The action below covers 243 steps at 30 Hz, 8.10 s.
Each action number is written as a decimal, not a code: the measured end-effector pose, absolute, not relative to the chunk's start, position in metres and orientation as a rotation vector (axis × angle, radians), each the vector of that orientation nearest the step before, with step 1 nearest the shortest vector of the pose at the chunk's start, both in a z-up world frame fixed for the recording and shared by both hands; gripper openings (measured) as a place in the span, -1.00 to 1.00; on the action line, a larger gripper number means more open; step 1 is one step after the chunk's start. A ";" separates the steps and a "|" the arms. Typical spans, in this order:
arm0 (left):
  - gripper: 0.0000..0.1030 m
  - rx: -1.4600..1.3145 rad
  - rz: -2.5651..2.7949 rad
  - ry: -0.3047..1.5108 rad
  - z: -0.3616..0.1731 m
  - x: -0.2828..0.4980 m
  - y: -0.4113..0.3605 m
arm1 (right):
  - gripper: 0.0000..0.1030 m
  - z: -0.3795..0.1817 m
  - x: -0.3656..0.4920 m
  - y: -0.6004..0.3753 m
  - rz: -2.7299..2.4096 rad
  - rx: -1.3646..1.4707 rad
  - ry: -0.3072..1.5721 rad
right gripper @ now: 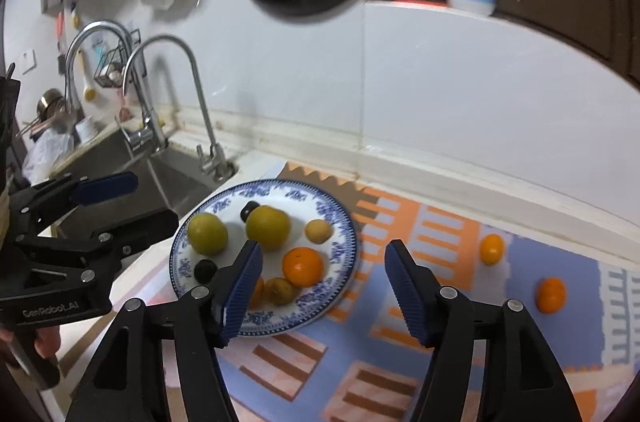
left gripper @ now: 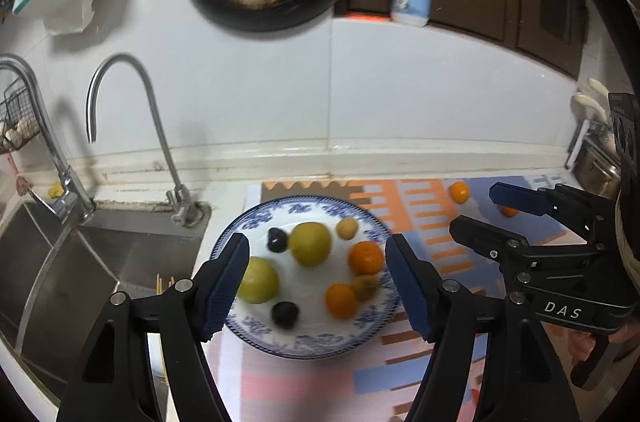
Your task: Organize fruits
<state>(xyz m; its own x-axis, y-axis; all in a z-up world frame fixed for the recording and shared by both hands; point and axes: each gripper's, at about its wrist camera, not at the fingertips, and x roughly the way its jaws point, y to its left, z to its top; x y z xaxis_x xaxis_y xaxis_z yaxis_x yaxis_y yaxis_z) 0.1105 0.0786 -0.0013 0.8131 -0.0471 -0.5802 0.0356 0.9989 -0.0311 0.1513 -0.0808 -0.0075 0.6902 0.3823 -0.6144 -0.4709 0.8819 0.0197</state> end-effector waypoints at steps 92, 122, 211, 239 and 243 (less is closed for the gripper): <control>-0.35 0.113 -0.425 0.865 -0.096 0.308 -0.115 | -0.18 -0.104 0.265 -0.280 0.053 0.170 0.856; -0.35 0.037 -0.319 0.618 -0.005 0.165 -0.044 | -0.18 -0.006 0.152 -0.227 0.186 0.092 0.666; 0.78 0.022 -0.041 0.565 0.019 0.059 0.075 | 0.65 0.018 0.086 -0.108 0.211 -0.085 0.550; 0.99 0.040 -0.035 0.516 0.045 -0.094 0.011 | 0.77 0.040 -0.085 -0.186 0.130 -0.021 0.529; 0.99 0.043 -0.034 0.505 0.048 -0.109 0.006 | 0.77 0.041 -0.100 -0.189 0.136 -0.018 0.528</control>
